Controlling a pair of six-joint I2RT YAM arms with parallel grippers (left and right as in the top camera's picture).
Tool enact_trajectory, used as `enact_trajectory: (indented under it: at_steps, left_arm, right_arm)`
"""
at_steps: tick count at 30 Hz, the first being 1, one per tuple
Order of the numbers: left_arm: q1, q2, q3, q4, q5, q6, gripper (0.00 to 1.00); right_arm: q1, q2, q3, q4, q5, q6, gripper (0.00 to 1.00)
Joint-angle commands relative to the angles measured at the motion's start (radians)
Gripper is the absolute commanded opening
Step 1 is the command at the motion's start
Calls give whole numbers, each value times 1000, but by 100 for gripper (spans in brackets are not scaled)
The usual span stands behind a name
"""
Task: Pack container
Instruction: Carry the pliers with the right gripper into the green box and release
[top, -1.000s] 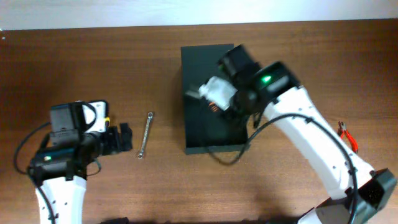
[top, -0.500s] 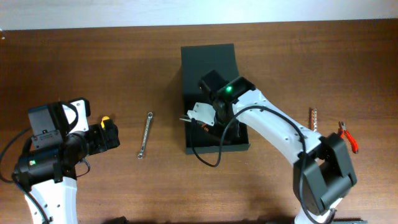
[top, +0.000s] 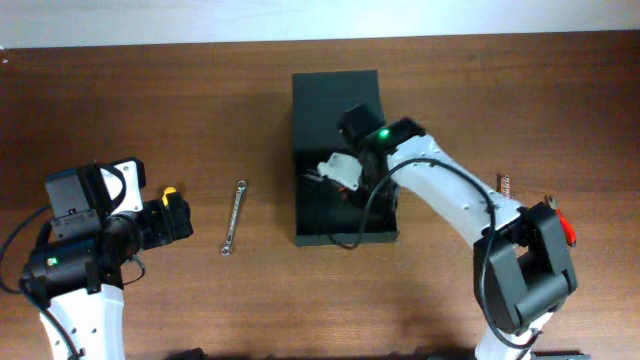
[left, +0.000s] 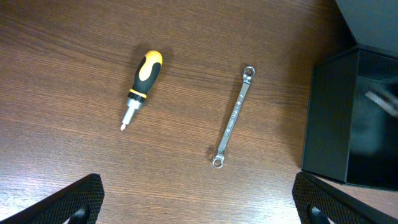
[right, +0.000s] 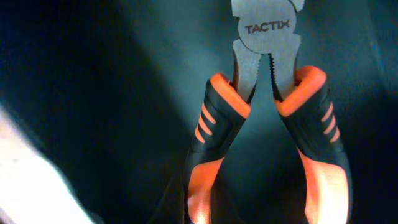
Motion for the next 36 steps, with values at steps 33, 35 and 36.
enact_trajectory:
  at_steps: [33,35,36]
  left_arm:
    - [6,-2,24,-3,14,16,99]
    - [6,-2,24,-3,14,16,99]
    - [6,-2,24,-3,14,16,99]
  right_arm:
    - [-57,0,-137,54,-87,85,99]
    - [-57,-2,-77,19,-88,133,99]
    - [-57,-4,-43,4,-88,146,99]
